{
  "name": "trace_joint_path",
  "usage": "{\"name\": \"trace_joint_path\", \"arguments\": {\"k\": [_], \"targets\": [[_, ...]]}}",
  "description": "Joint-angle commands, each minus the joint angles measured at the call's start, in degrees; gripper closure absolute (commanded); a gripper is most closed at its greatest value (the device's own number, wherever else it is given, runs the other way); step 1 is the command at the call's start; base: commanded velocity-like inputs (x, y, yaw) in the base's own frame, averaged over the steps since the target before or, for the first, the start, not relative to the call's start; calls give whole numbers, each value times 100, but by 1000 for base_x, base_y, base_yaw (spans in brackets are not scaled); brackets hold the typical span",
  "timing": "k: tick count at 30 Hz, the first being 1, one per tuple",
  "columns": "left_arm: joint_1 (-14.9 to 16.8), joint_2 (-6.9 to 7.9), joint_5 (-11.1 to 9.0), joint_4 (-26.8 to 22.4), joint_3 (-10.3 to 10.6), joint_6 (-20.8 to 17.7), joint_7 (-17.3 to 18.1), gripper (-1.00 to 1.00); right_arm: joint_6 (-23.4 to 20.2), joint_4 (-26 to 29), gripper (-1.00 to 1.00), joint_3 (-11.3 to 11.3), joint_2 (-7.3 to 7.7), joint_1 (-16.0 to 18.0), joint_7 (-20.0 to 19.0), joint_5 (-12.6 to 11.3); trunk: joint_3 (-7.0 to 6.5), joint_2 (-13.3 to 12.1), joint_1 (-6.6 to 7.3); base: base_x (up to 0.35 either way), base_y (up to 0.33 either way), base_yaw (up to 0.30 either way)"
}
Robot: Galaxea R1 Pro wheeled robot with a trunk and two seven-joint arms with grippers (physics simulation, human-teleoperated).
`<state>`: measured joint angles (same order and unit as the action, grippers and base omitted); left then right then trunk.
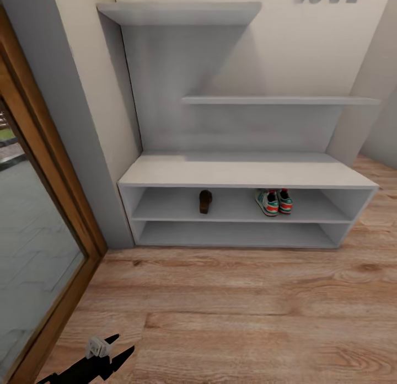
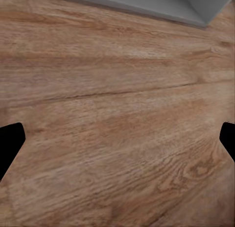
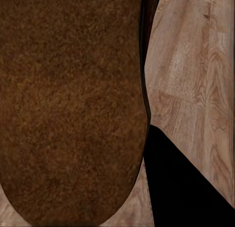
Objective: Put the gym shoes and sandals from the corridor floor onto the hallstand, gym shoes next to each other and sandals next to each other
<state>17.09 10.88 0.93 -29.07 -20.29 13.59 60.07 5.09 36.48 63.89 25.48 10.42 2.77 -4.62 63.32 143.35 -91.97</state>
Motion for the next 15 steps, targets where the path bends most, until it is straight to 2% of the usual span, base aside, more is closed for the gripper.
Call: {"name": "trace_joint_path", "arguments": {"k": [1,7,11,15], "targets": [[5,-3,11,7,-19,21,23,-100,18,0,100,0,1,3,4,-65,4,2,4,-236,219,0],[5,-5,5,7,-19,14,23,-100,18,0,100,0,1,4,4,-65,4,2,4,-180,245,0],[5,-7,4,7,-19,12,23,-100,18,0,100,0,1,4,4,-65,4,2,4,-8,275,0],[5,-6,4,7,-17,12,23,-100,18,0,100,0,1,3,4,-65,4,2,4,7,56,0]]}}
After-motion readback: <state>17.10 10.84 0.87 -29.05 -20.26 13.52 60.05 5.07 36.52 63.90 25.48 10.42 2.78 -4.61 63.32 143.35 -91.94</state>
